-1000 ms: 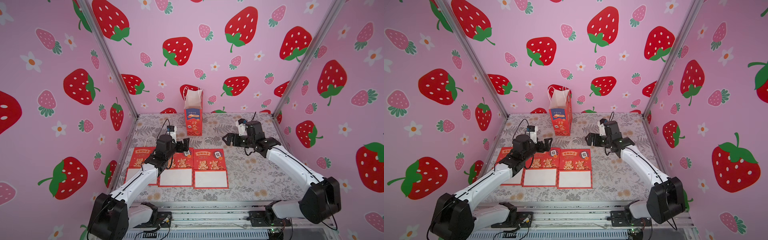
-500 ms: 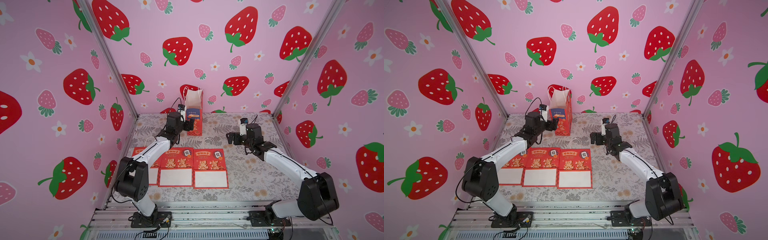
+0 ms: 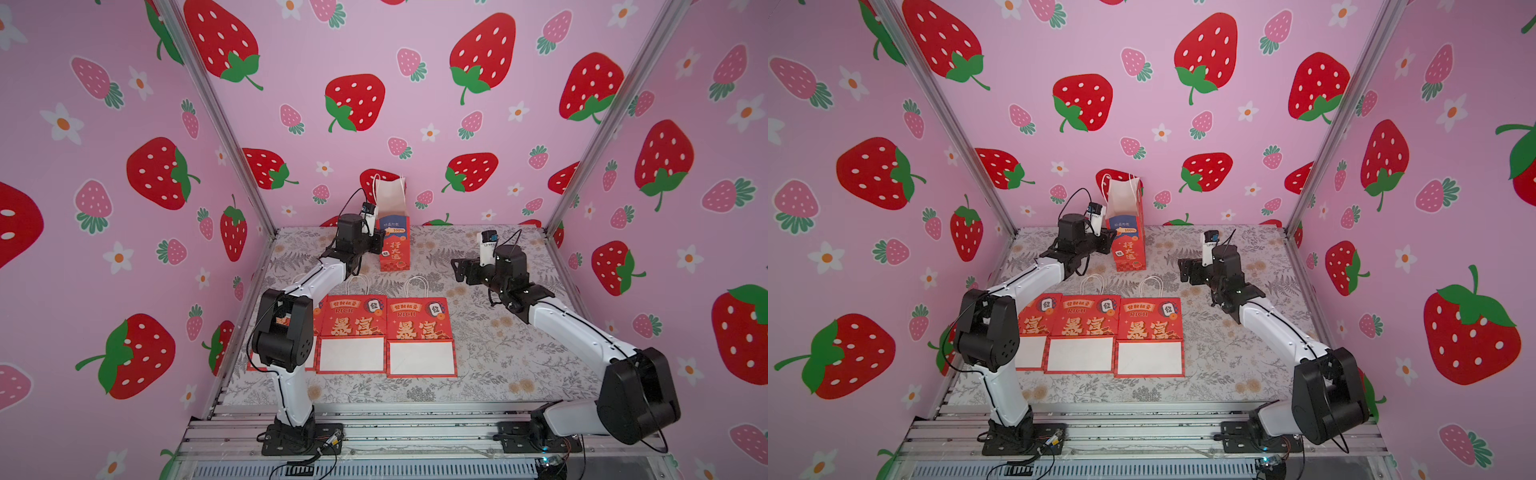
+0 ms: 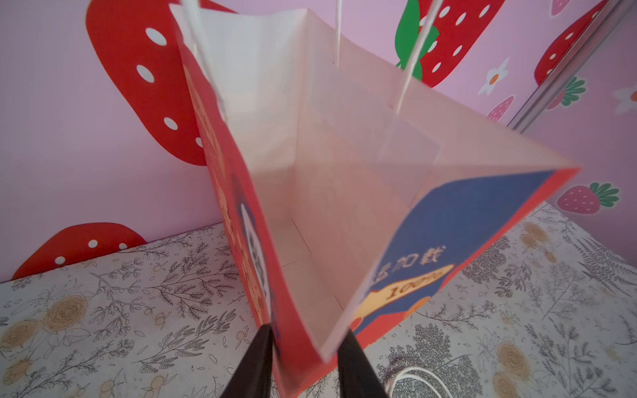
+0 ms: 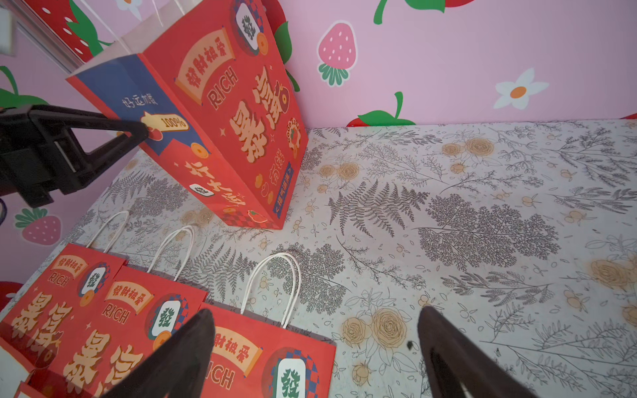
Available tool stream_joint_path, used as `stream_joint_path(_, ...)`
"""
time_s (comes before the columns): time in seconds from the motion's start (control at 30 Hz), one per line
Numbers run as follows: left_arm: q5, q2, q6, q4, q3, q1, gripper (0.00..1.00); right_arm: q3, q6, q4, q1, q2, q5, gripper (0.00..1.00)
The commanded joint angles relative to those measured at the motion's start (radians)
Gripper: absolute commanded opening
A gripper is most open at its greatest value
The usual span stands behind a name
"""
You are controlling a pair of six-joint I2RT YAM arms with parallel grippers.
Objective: Put away the paper bag
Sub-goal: Pick up the paper bag from the center of the board.
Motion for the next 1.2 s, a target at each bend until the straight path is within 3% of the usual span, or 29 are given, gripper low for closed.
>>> stream_joint_path(0.0,0.046,0.005,-0.020,0.027,0.039,-0.002,0.26,-0.030,0.021,0.047,-0.003,-0.014,-0.014,0.92)
stream_joint_path(0.33,0.096,-0.026,-0.057,0.034,0.017,-0.003,0.14,-0.029,0.049,0.078,-0.004,0.008,-0.064,0.91)
stream_joint_path(0.5,0.124,-0.079,-0.085,0.023,-0.015,-0.006,0.01,-0.035,0.082,0.110,-0.002,0.009,-0.096,0.89)
stream_joint_path(1.17,0.285,-0.278,-0.040,-0.255,-0.022,-0.131,0.00,0.073,0.086,-0.056,-0.002,-0.003,-0.303,0.90)
